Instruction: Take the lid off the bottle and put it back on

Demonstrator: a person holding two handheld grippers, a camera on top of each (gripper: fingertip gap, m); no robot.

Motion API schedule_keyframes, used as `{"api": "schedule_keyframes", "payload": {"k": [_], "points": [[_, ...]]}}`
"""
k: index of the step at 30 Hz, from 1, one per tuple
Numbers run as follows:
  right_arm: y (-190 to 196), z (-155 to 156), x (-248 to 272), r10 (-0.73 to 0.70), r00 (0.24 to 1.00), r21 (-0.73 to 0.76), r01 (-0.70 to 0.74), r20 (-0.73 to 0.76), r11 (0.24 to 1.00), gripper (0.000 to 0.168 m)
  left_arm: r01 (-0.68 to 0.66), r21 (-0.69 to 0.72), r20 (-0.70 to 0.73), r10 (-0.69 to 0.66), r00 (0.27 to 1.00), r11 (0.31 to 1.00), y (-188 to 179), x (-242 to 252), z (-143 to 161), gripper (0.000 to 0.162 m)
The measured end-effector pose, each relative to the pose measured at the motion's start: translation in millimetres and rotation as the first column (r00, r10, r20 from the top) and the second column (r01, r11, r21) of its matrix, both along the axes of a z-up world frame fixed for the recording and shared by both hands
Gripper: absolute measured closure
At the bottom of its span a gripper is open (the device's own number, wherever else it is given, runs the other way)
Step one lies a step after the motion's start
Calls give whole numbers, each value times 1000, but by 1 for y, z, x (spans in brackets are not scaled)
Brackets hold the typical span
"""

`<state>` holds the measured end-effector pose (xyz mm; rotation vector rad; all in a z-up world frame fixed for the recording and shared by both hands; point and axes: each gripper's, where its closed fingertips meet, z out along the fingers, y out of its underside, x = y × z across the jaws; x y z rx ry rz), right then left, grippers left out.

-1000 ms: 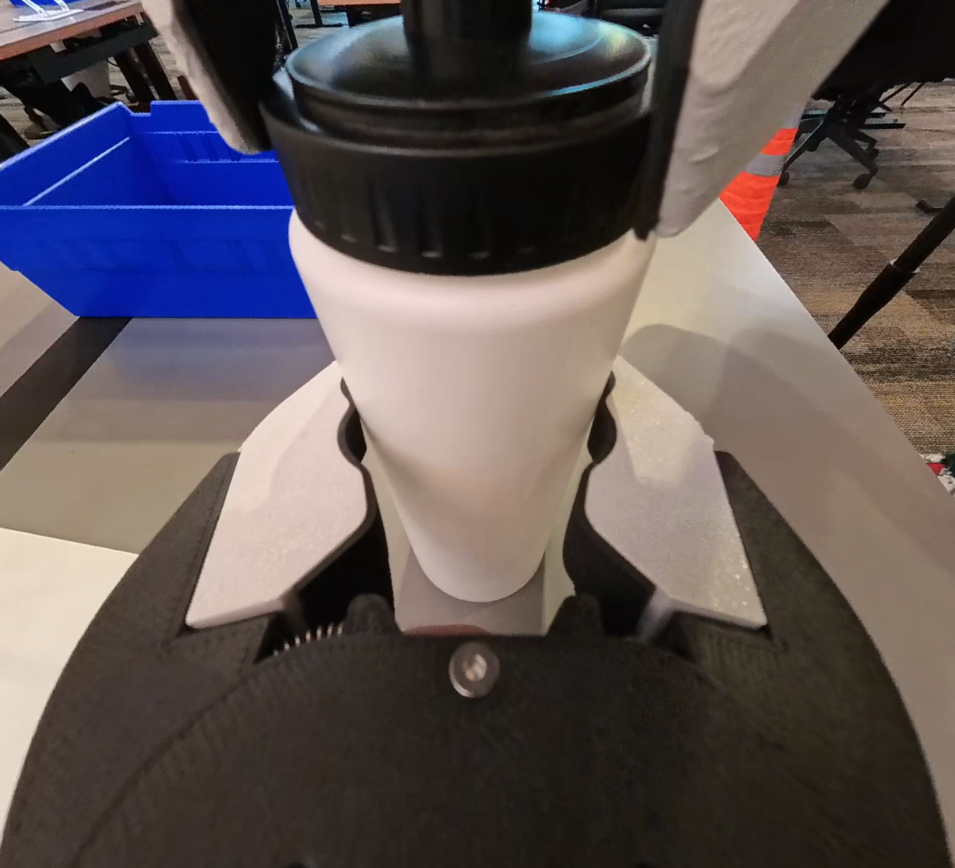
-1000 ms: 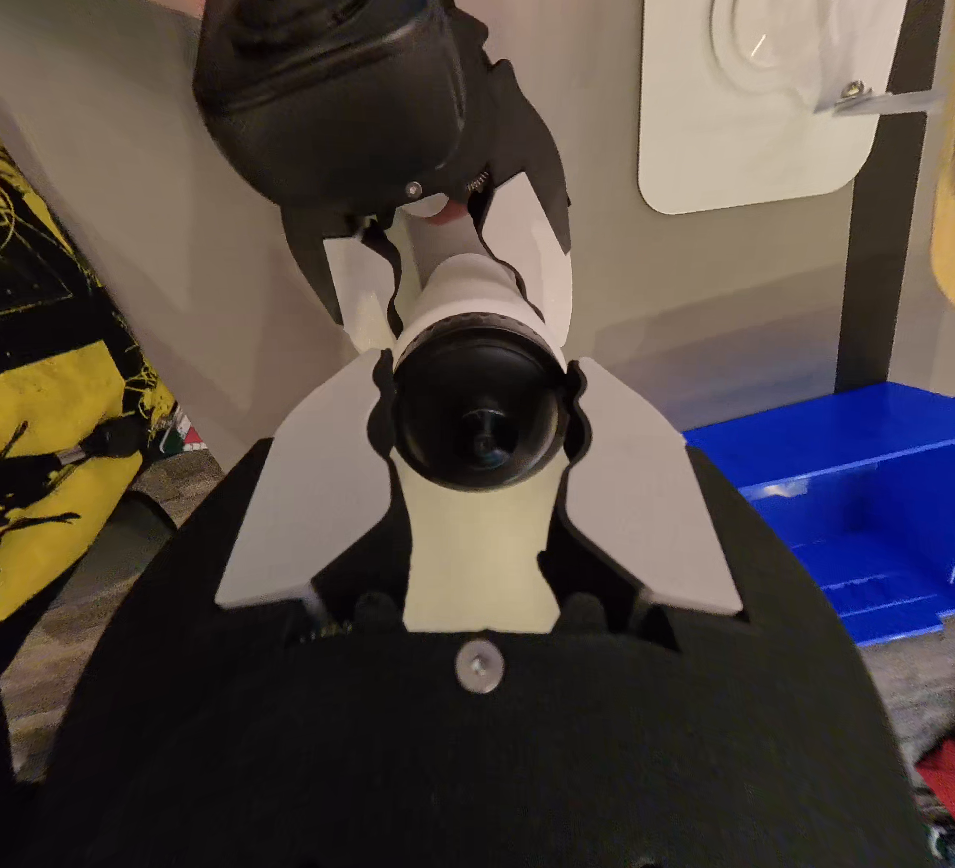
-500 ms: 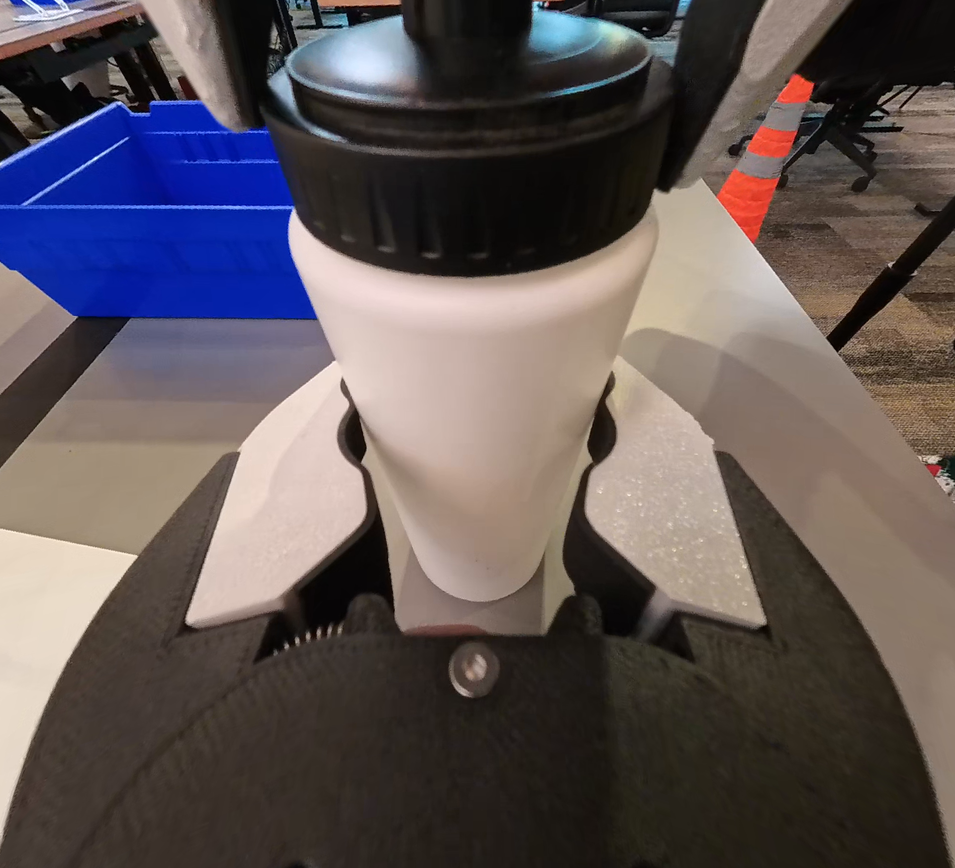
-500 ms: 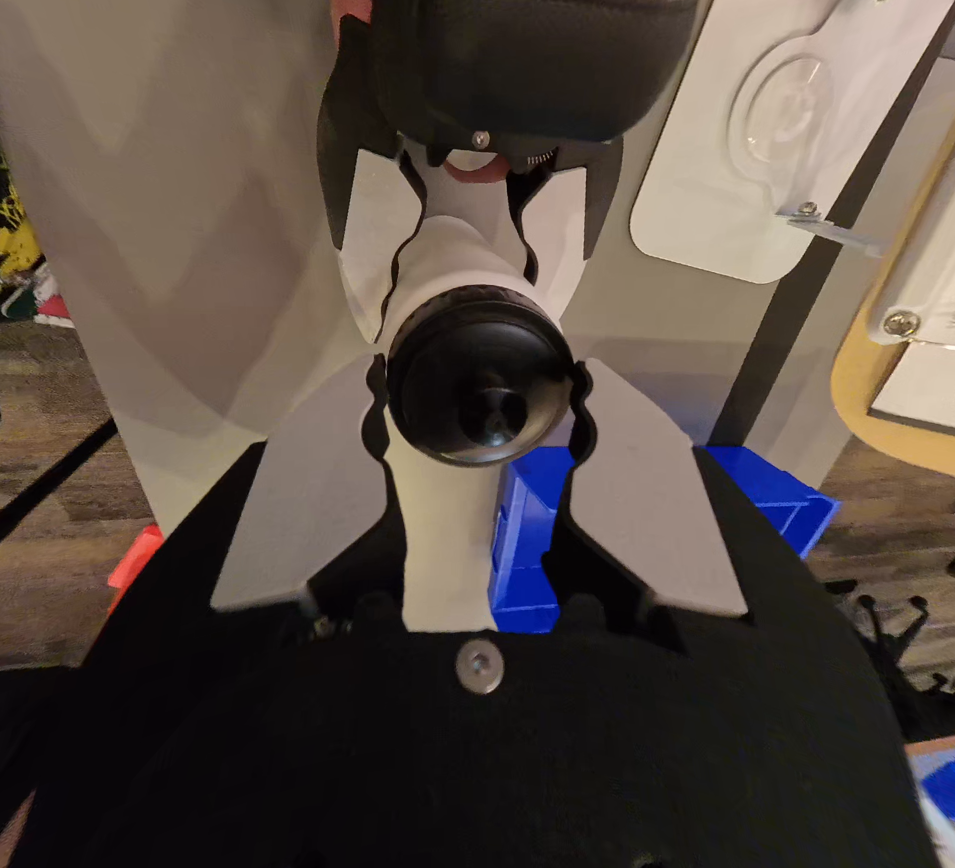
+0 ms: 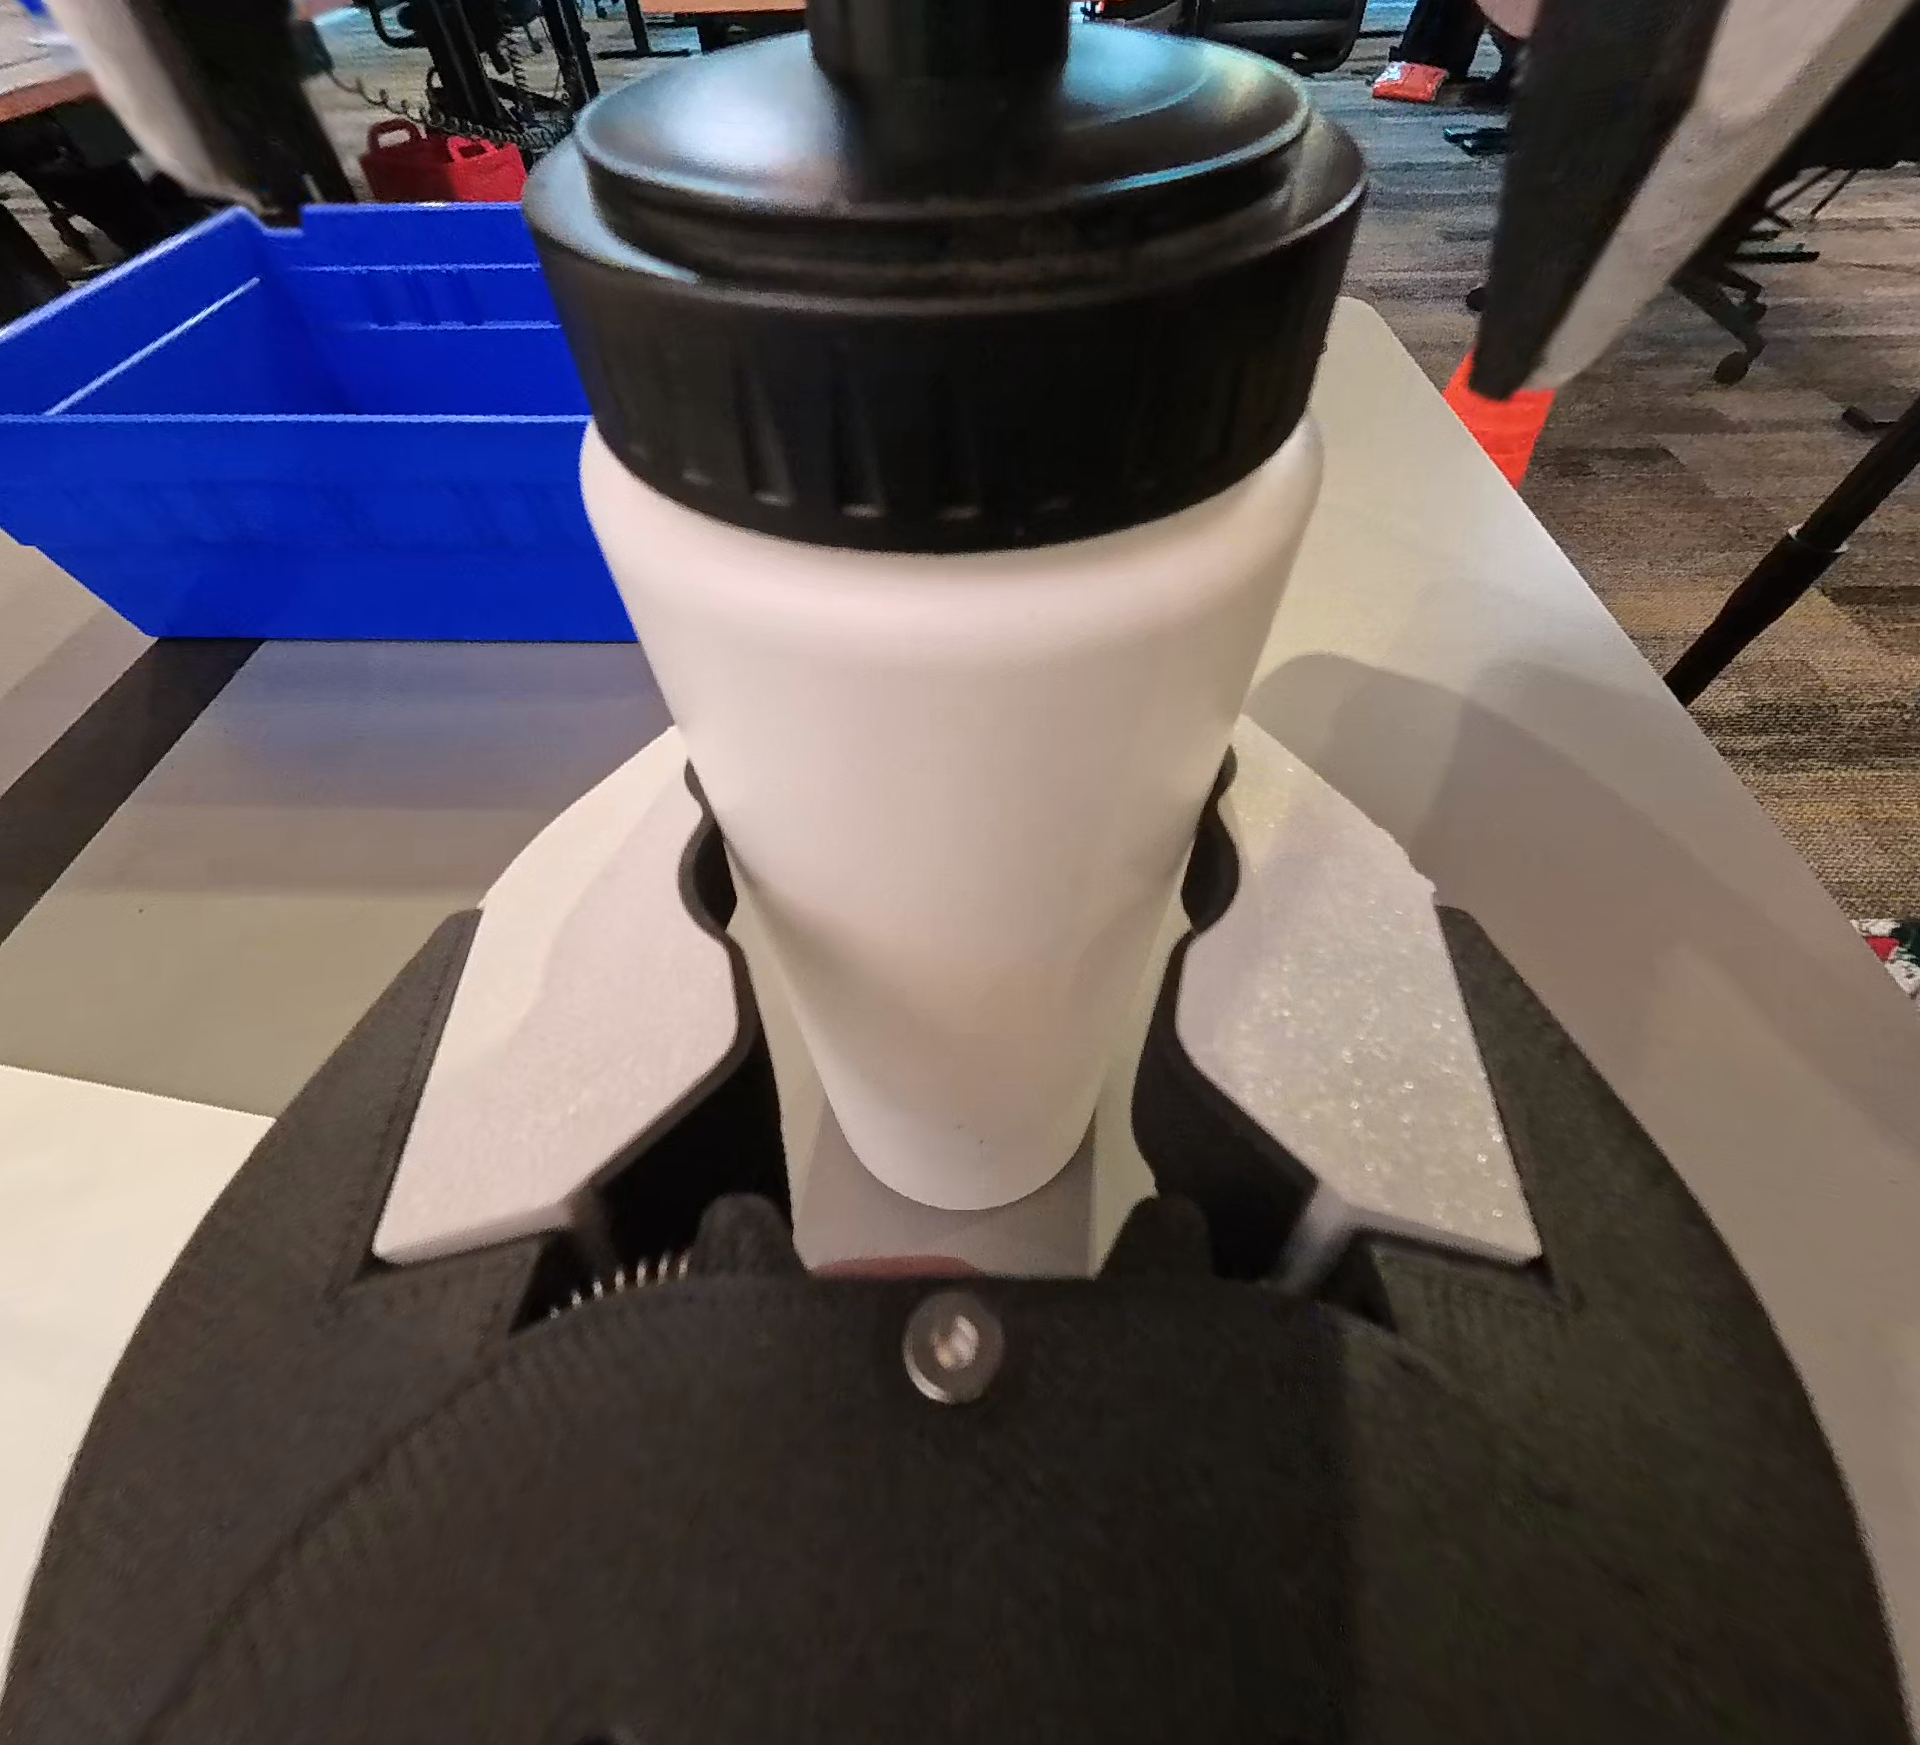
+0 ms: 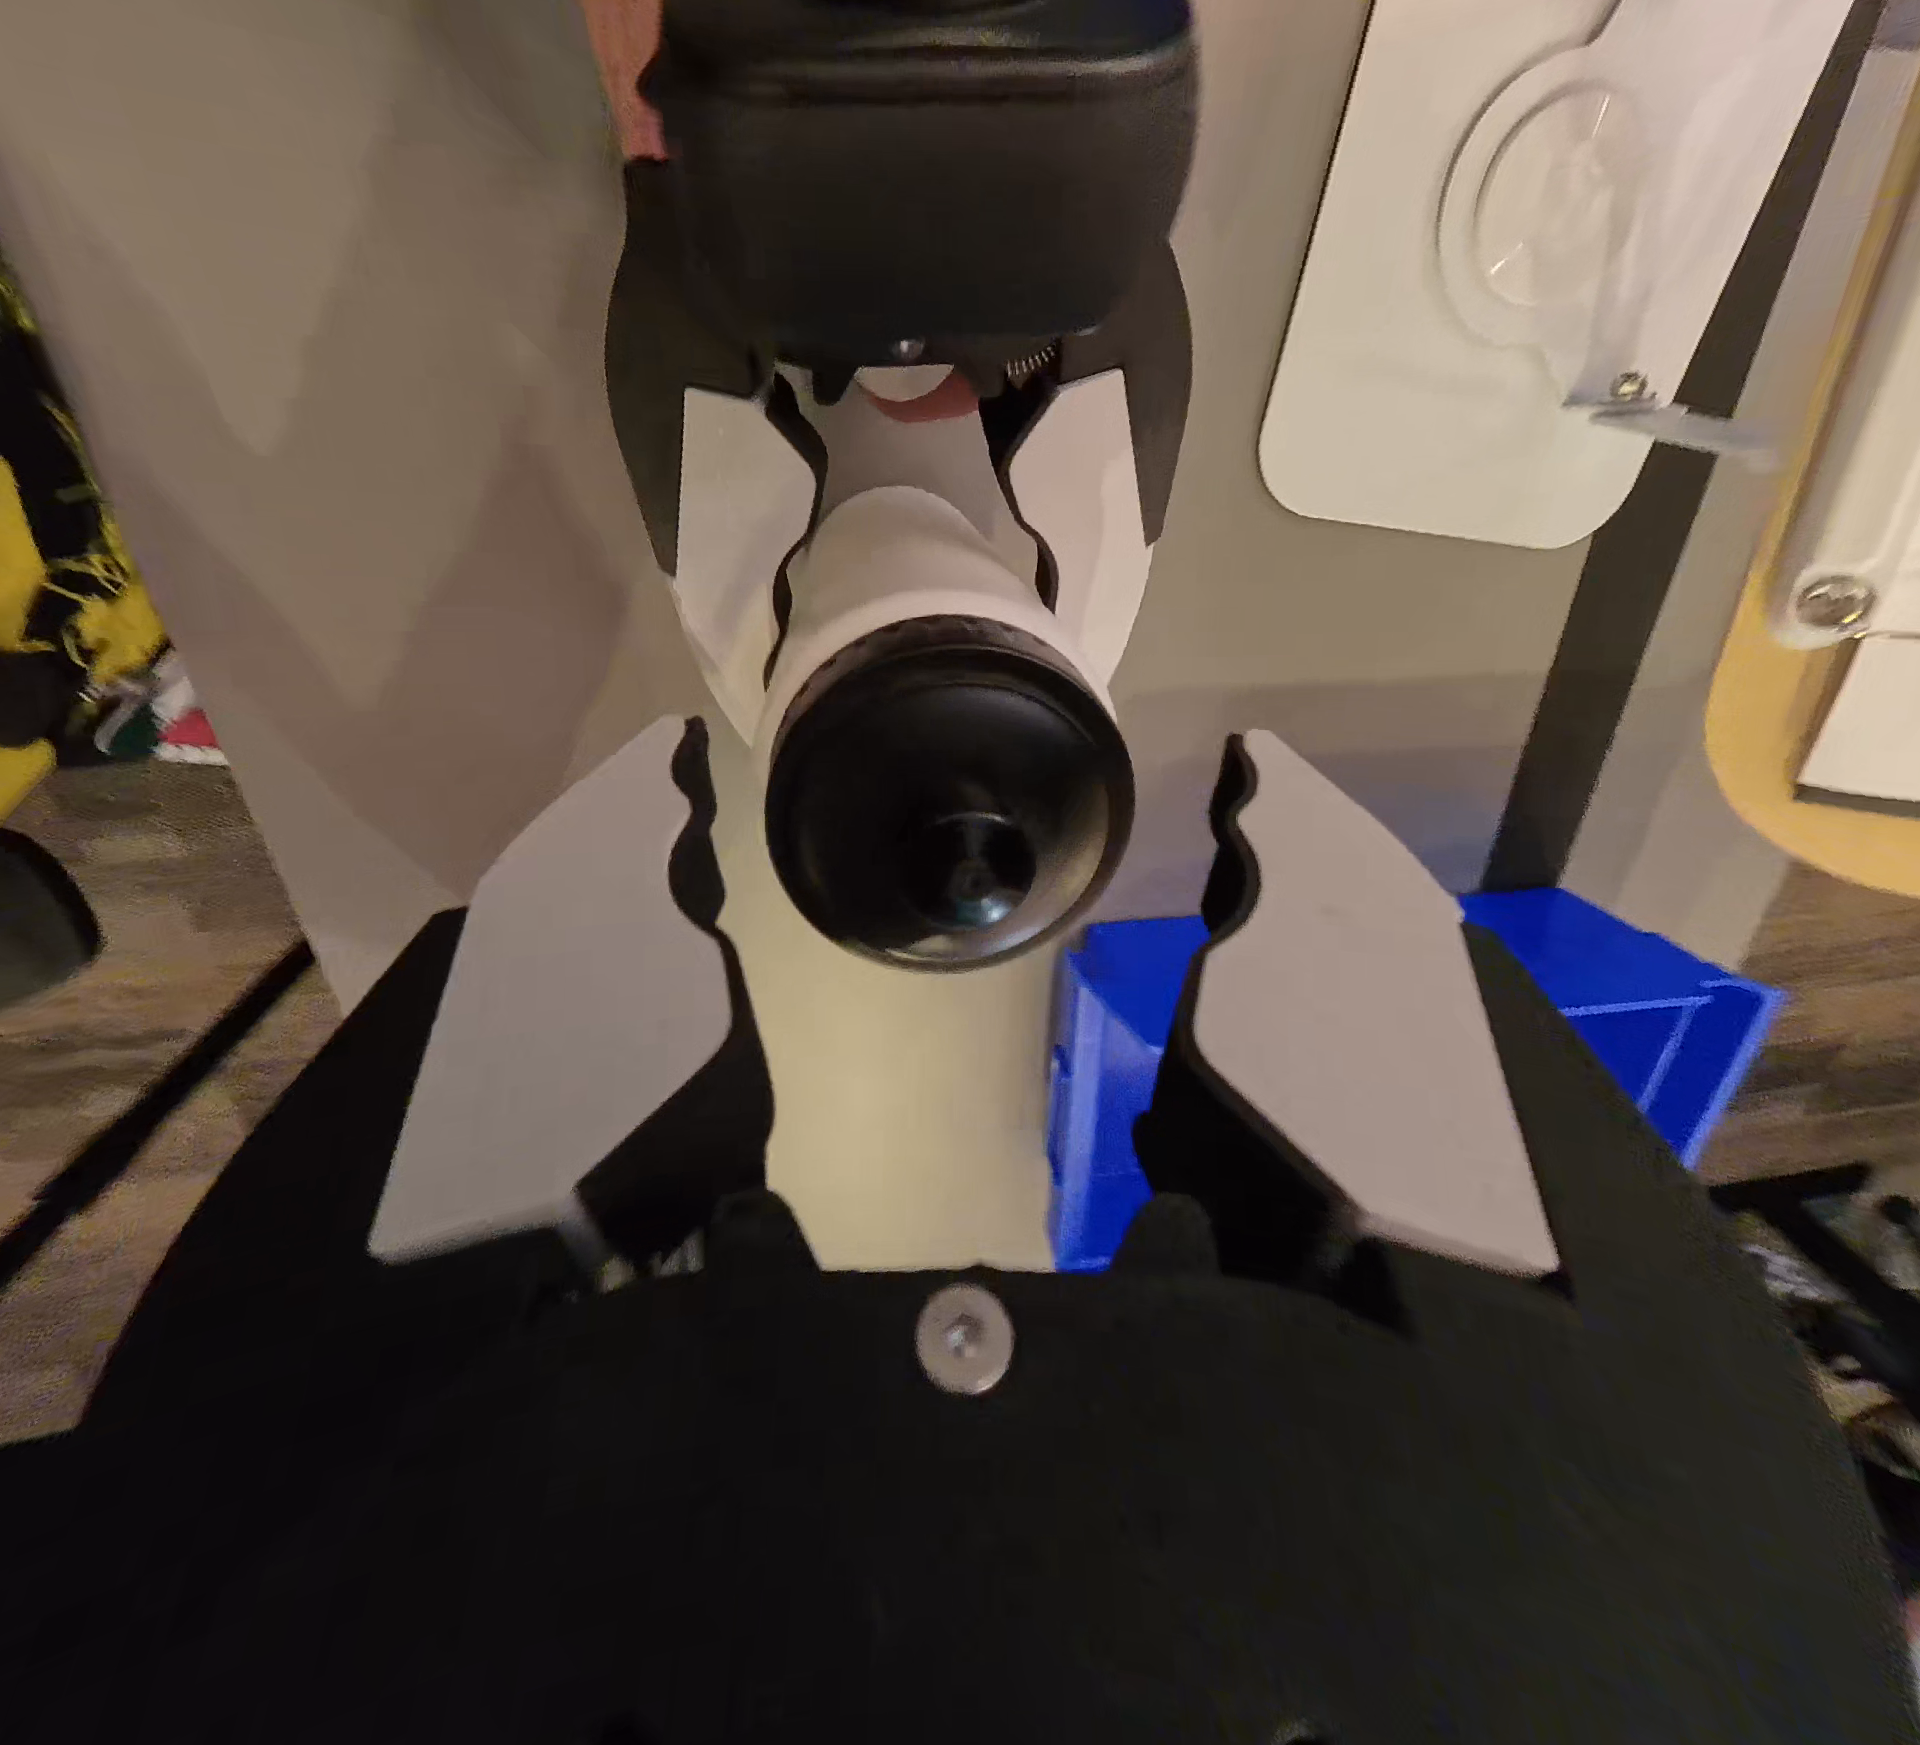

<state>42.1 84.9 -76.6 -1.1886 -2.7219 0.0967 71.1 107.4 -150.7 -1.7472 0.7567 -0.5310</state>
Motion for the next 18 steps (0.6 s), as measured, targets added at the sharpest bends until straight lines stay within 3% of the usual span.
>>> {"api": "schedule_keyframes", "payload": {"k": [2, 5, 13, 18], "points": [[-1, -1, 4, 72, 997, 16, -72, 14, 997, 78, 0, 1, 1, 0, 1000, 1000, 0, 0, 0, 76], [2, -7, 6, 103, 994, 46, -105, 35, 993, 96, -1, 0, 0, 1, 1000, 1000, 0, 0, 0, 76], [-3, -4, -6, -210, 978, -87, 209, 7, 974, 106, -1, -1, 0, 1, 1000, 1000, 0, 0, 0, 76], [-4, -4, -3, -153, 988, -69, 153, 10, 986, 99, -2, -1, -2, 2, 1000, 1000, 0, 0, 0, 76]]}}
